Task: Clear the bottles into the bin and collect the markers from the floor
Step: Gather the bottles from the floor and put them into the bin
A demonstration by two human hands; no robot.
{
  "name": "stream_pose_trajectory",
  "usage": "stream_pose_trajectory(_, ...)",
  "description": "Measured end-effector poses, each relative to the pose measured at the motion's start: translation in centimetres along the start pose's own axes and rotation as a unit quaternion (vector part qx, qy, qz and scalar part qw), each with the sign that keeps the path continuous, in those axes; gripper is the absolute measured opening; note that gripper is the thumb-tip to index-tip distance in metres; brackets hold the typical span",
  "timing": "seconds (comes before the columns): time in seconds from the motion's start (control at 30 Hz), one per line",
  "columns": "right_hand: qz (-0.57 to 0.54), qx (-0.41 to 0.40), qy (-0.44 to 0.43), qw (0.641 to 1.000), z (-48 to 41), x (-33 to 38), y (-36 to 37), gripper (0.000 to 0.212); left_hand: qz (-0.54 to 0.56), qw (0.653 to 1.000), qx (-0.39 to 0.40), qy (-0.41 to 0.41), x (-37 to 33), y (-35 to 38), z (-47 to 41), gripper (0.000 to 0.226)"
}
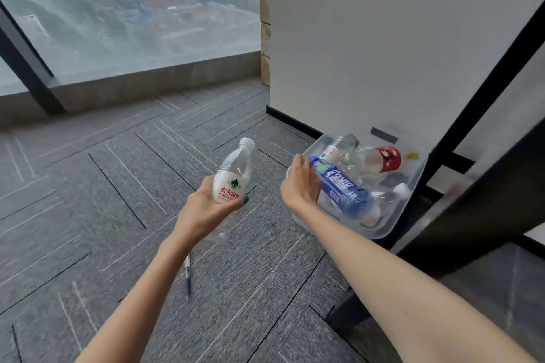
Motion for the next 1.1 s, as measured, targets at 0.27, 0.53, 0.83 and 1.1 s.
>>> stream_pose_trajectory(0.27, -0.034, 0.153, 0.005, 0.988, 4.7, -1.1, 3.7, 0.018, 0.105, 0.986, 0.129, -0.023, -4.4, 3.2, -2.0, 0.082)
stream_pose_trajectory(0.53, -0.047, 0.195, 0.023, 0.979, 6.5, -2.4, 5.1, 0.022, 0.111, 0.977, 0.152, 0.094, -16.9, 9.5, -8.8, 0.074)
stream_pose_trajectory(0.83, -0.036, 0.224, 0.009, 0.974, 7.2, -1.2, 5.6, 0.022, -0.025, 0.978, 0.053, 0.2, -17.7, 9.4, -9.4, 0.052)
stream_pose_trajectory(1.1, -0.04, 0.244, -0.047, 0.968, 9.5, 2.2, 6.4, 0.023, -0.005, 0.992, -0.005, 0.122, -6.6, 2.8, -3.9, 0.014)
Point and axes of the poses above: each hand's wrist, its own z-axis away from the middle knuckle, its own y-axis out of the palm, x = y × z, the point moved 7 cm from there along -z, towards the middle knuckle, and after that the axes turned 7 degrees about y, right-handed, at the moved point
